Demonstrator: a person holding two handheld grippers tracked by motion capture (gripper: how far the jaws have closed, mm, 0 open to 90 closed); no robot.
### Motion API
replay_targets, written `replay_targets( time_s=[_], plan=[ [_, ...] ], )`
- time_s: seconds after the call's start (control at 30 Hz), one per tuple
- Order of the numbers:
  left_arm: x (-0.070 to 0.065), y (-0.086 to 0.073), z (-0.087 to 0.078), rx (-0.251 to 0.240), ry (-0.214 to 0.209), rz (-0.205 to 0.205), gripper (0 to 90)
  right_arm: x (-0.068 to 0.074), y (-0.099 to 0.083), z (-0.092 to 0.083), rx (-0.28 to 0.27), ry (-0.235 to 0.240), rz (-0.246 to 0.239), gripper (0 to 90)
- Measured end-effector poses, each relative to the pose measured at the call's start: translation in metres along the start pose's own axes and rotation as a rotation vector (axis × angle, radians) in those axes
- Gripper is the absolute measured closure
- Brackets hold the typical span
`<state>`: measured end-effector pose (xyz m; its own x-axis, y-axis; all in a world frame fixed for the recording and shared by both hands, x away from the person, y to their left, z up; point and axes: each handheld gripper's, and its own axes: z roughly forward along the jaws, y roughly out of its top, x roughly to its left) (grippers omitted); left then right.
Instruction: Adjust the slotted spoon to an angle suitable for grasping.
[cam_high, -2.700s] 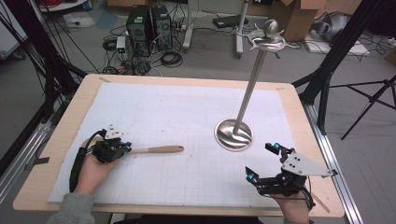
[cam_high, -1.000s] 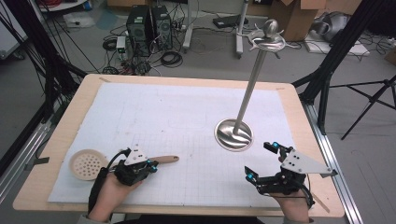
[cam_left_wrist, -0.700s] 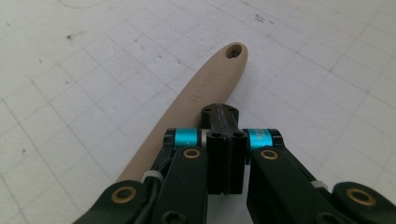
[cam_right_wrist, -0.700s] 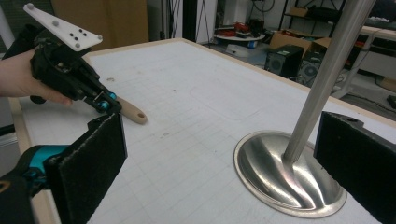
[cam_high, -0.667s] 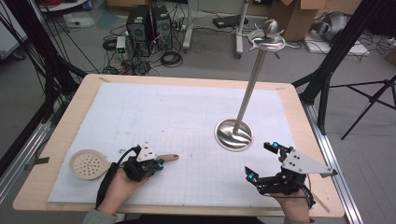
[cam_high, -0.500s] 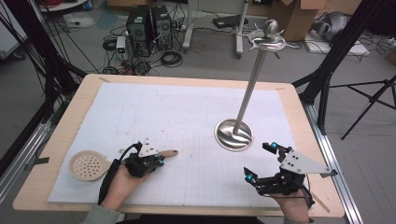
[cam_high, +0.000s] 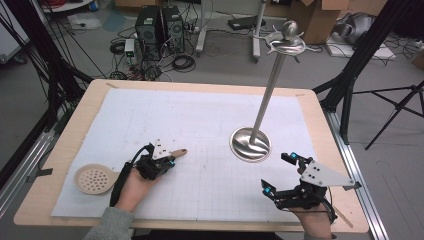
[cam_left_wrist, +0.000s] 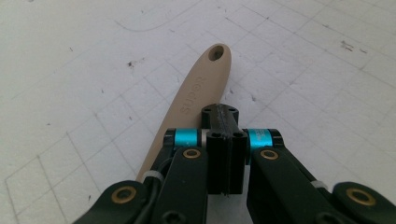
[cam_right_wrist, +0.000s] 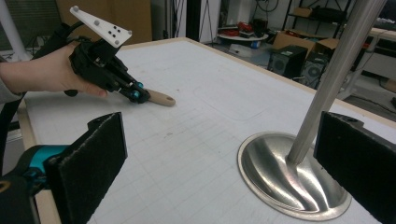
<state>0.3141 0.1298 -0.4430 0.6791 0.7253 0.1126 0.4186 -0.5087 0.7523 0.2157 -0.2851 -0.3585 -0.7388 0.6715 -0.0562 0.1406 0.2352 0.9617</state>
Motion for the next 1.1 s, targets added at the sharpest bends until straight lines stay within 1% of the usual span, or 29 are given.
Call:
replay_targets(
  time_s=[0.23, 0.27, 0.33, 0.5, 0.53, 0.57, 0.6, 0.67, 0.7, 0.73, 0.8, 0.83, 0.9, 0.97, 1.03, 1.07, 1.1],
  plan=[
    [0.001, -0.001, 0.0, -0.008, 0.007, -0.013, 89.6, 0.001, 0.0, 0.002, 0.008, 0.005, -0.004, 1.6],
    [0.001, -0.001, -0.001, -0.011, -0.001, -0.012, 89.5, 0.001, 0.0, 0.002, 0.007, 0.007, -0.01, 1.5],
    [0.001, -0.003, -0.005, -0.029, -0.021, -0.014, 89.6, 0.001, 0.0, 0.001, 0.004, 0.006, -0.002, 1.5],
    [0.005, -0.009, -0.019, -0.053, -0.041, -0.025, 89.6, -0.001, -0.001, 0.001, 0.002, -0.005, -0.005, 1.6],
    [0.006, -0.01, -0.022, -0.063, -0.046, -0.027, 89.5, 0.0, -0.001, 0.001, 0.008, -0.001, 0.002, 1.6],
    [0.007, -0.011, -0.026, -0.068, -0.051, -0.024, 89.5, 0.0, -0.001, 0.001, 0.008, -0.003, 0.0, 1.6],
    [0.007, -0.012, -0.031, -0.078, -0.054, -0.029, 89.5, 0.0, -0.001, 0.001, 0.007, -0.001, -0.001, 1.5],
    [0.009, -0.013, -0.039, -0.094, -0.065, -0.019, 89.6, 0.0, 0.0, 0.002, 0.006, -0.001, -0.007, 1.5],
    [0.01, -0.014, -0.043, -0.098, -0.068, -0.015, 89.5, 0.001, 0.0, 0.002, 0.012, 0.004, 0.0, 1.5],
    [0.011, -0.014, -0.047, -0.101, -0.074, -0.014, 89.5, 0.001, 0.0, 0.003, 0.014, 0.001, -0.009, 1.5],
    [0.014, -0.015, -0.056, -0.098, -0.073, 0.006, 89.2, 0.001, -0.001, 0.004, 0.012, 0.002, -0.008, 1.5],
    [0.015, -0.016, -0.059, -0.103, -0.083, 0.008, 87.0, 0.001, 0.0, 0.004, 0.016, 0.002, -0.007, 1.5],
    [0.018, -0.017, -0.067, -0.11, -0.092, 0.019, 78.2, 0.001, 0.0, 0.005, 0.019, 0.006, -0.006, 1.5],
    [0.021, -0.018, -0.074, -0.114, -0.102, 0.022, 70.9, 0.001, 0.0, 0.006, 0.017, 0.009, -0.011, 1.5],
    [0.023, -0.019, -0.081, -0.117, -0.102, 0.033, 64.0, 0.001, 0.0, 0.007, 0.015, 0.011, -0.012, 1.5],
    [0.025, -0.019, -0.085, -0.112, -0.109, 0.038, 61.5, 0.001, 0.0, 0.008, 0.015, 0.014, -0.011, 1.6],
    [0.027, -0.019, -0.087, -0.102, -0.114, 0.028, 58.6, 0.001, 0.001, 0.008, 0.017, 0.013, -0.011, 1.6]
  ],
)
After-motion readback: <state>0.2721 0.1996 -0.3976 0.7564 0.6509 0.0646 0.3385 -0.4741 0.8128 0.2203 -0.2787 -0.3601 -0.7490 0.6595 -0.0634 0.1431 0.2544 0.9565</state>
